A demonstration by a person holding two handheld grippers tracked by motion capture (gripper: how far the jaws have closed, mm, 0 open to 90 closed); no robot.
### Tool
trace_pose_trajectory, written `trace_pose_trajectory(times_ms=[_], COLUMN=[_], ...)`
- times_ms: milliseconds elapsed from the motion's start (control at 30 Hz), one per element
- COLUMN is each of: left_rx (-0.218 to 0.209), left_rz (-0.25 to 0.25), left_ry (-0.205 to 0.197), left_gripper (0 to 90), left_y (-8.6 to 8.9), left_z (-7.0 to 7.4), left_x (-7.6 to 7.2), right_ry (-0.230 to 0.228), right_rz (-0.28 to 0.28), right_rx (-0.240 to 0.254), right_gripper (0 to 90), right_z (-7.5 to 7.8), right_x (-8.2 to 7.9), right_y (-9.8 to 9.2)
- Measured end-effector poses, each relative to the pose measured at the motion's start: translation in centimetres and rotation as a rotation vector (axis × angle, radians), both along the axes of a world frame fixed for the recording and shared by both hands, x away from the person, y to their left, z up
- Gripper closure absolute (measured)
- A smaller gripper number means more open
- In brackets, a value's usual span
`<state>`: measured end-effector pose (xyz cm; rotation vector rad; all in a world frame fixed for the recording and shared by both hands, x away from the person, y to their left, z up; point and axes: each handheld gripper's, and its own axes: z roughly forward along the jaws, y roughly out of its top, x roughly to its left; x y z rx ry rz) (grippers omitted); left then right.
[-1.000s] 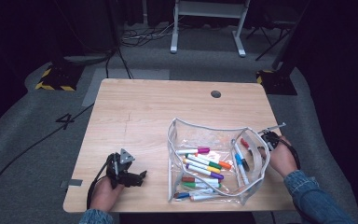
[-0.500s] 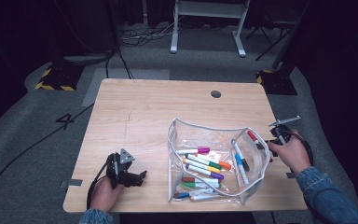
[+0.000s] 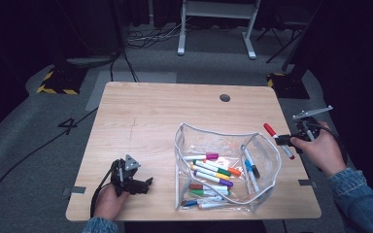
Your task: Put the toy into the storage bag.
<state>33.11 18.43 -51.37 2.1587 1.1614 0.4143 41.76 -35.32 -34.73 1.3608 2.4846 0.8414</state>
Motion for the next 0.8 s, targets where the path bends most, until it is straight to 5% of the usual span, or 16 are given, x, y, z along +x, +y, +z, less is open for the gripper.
trace_pose_trajectory(times_ms=[400,800], left_rx=[0.0,0.0], left_rz=[0.0,0.0], left_ry=[0.0,0.0], left_gripper=[0.0,0.0], left_y=[0.0,0.0], left_z=[0.0,0.0], left_x=[0.0,0.0], right_ry=[-0.079,-0.106], right_rz=[0.114,0.291], right_rx=[0.01,0.01], right_gripper=[77.2,77.2], right_z=[5.5,7.4], right_x=[-1.8,-3.9], right_y=[3.1,7.5])
